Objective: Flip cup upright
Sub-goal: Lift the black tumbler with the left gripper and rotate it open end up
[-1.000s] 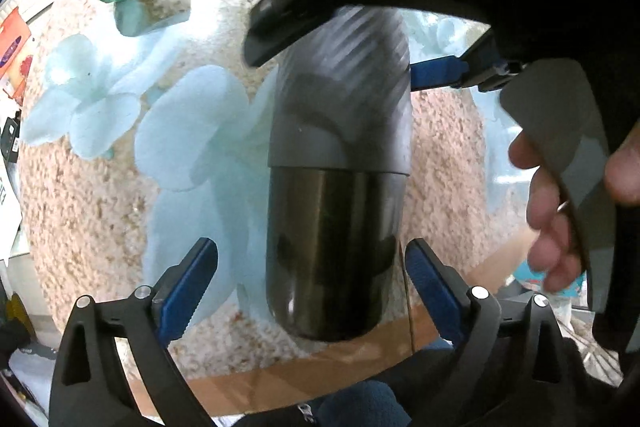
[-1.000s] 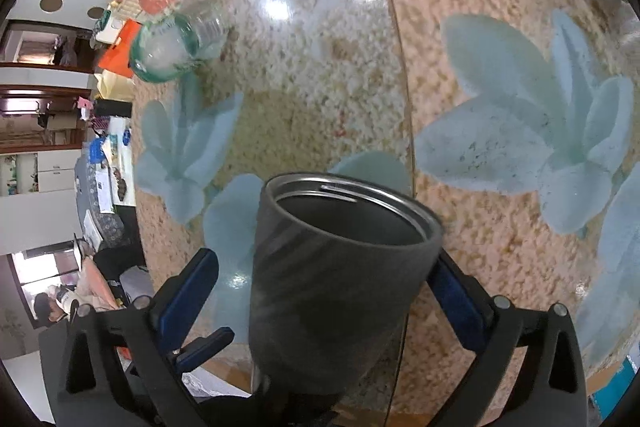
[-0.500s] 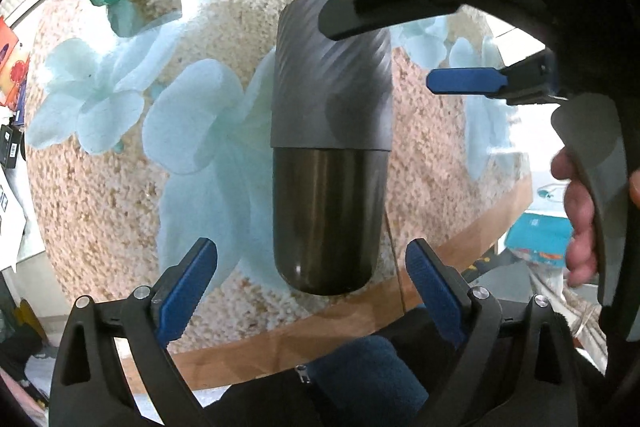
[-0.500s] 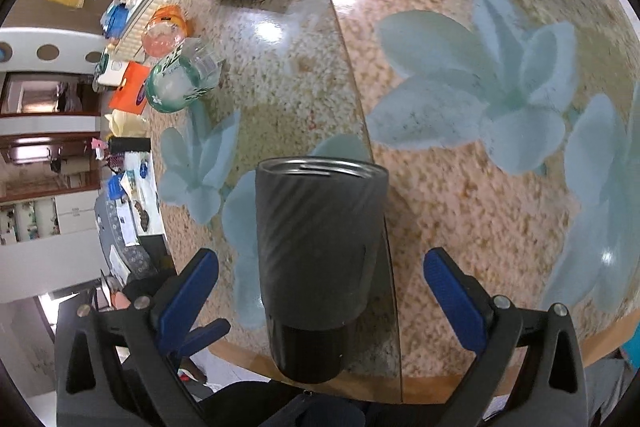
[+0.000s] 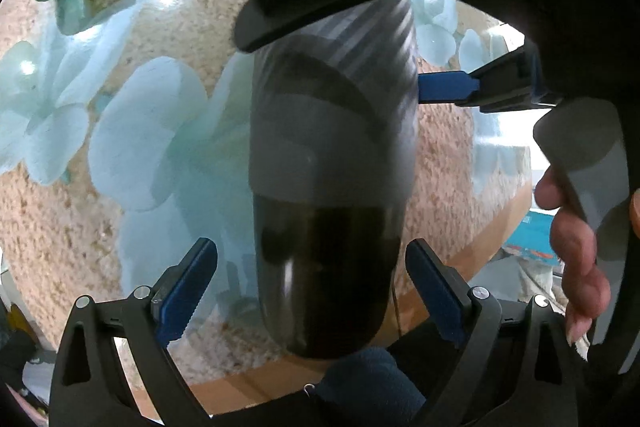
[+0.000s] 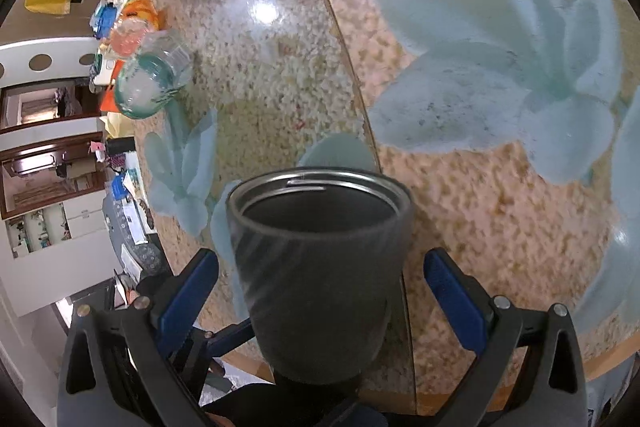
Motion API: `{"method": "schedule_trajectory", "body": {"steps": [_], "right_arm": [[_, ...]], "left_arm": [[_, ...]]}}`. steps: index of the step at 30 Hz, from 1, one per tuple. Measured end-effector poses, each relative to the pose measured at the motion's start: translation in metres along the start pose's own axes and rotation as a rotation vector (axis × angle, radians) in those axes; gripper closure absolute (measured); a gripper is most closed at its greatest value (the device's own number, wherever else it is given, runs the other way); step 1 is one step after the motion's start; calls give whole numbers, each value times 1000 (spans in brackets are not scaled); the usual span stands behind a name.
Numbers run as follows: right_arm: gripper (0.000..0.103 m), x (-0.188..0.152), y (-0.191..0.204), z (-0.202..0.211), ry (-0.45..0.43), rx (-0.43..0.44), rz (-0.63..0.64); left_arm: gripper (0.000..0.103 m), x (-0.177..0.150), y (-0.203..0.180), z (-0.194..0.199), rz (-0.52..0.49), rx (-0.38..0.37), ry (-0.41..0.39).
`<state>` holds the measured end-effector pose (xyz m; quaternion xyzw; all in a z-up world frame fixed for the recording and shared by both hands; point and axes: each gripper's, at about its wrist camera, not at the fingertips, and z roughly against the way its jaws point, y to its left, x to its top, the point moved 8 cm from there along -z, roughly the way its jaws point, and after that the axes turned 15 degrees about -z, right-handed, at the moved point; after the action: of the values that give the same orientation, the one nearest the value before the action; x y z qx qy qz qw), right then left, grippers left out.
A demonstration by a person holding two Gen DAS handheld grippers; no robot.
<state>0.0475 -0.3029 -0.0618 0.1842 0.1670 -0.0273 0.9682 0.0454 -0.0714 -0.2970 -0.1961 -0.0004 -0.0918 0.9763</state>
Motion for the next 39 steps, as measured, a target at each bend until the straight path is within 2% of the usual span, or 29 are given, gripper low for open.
{"method": "schedule_trajectory", "body": {"steps": [1, 3, 6, 11, 15, 23, 26, 30, 35, 39], "right_arm": [[0, 2, -2, 1, 6, 0, -2], [0, 6, -2, -2, 18, 6, -7], [0, 9, -2, -6, 29, 13, -18], [1, 11, 3, -5, 36, 8, -10], [26, 11, 7, -1, 15, -45, 27], [27, 9, -3, -1, 30, 9, -4], [27, 9, 0, 11, -2, 29, 10], [27, 15, 16, 36, -78, 54, 58], [27, 19, 43, 73, -227, 71, 201], [27, 16, 54, 87, -335, 81, 331]], "left_arm": [[8, 2, 0, -3, 5, -13, 3], [18, 1, 2, -14, 17, -43, 14], [23, 1, 3, -18, 33, -84, 12], [27, 2, -2, -18, 10, -86, 14], [28, 5, -2, -17, 39, -118, 6], [28, 0, -7, -8, -19, -46, -23], [28, 3, -10, 3, -44, -17, -63], [28, 19, -9, 25, -96, 30, -154], [28, 43, -7, 46, -156, 90, -288], [28, 54, -2, 51, -196, 142, -337]]}}
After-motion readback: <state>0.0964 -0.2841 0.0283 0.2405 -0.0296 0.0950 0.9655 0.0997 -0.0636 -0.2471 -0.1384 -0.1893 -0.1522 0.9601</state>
